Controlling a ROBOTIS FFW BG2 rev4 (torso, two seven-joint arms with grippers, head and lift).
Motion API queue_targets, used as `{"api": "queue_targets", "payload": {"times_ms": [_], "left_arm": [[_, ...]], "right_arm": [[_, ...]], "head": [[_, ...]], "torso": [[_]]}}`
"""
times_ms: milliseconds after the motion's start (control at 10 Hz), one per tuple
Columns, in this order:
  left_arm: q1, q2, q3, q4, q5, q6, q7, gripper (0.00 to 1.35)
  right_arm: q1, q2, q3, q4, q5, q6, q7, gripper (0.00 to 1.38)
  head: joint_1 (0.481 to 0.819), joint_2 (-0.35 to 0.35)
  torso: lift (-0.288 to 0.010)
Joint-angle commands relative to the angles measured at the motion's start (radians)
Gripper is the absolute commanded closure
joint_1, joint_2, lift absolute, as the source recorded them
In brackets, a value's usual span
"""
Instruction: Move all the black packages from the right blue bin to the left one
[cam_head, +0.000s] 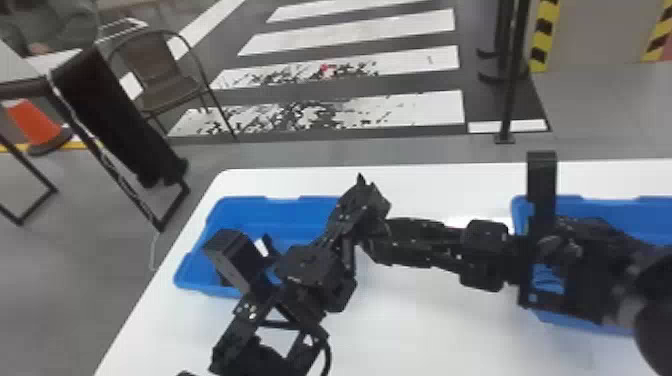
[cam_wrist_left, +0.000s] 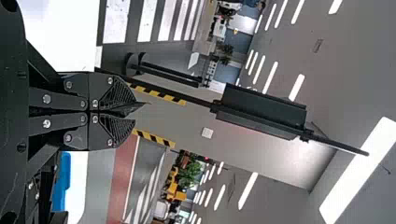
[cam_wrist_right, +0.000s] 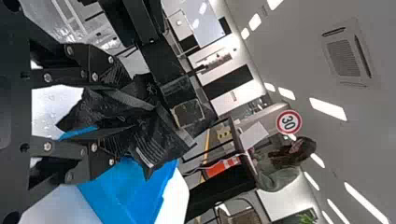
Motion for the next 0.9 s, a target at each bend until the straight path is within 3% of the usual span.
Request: {"api": "queue_targets", "payload": {"times_ms": [0, 100, 400, 600, 800], "left_arm": [[0.002, -0.006, 0.027, 0.000, 0.007, -0.021, 0.000, 1.22], [-0.001, -0.010, 0.055, 0.000, 0.005, -0.026, 0.000, 1.22], [-0.020, -0.029, 0.185, 0.044, -0.105, -0.058, 0.008, 1.22], [-0.104, -0.032, 0.262, 0.218, -0.258, -0.095, 0.020, 1.22], [-0.197, -0.027, 0.290, 0.469, -0.300, -0.291, 0.063, 1.20]], "right_arm": [[0.002, -0.001, -0.010, 0.015, -0.008, -0.026, 0.004, 0.01], [0.007, -0.001, -0.012, 0.020, -0.020, -0.043, 0.007, 0.10], [0.037, 0.001, -0.034, 0.023, -0.038, -0.055, 0.013, 0.10], [0.069, 0.002, -0.074, 0.020, -0.042, -0.057, 0.016, 0.10], [0.088, 0.005, -0.114, 0.006, -0.028, -0.057, 0.018, 0.10]], "head": [[0.695, 0.294], [0.695, 0.297], [0.695, 0.336], [0.695, 0.350], [0.695, 0.350]], "torso": [[-0.154], [-0.154], [-0.154], [-0.154], [-0.154]]}}
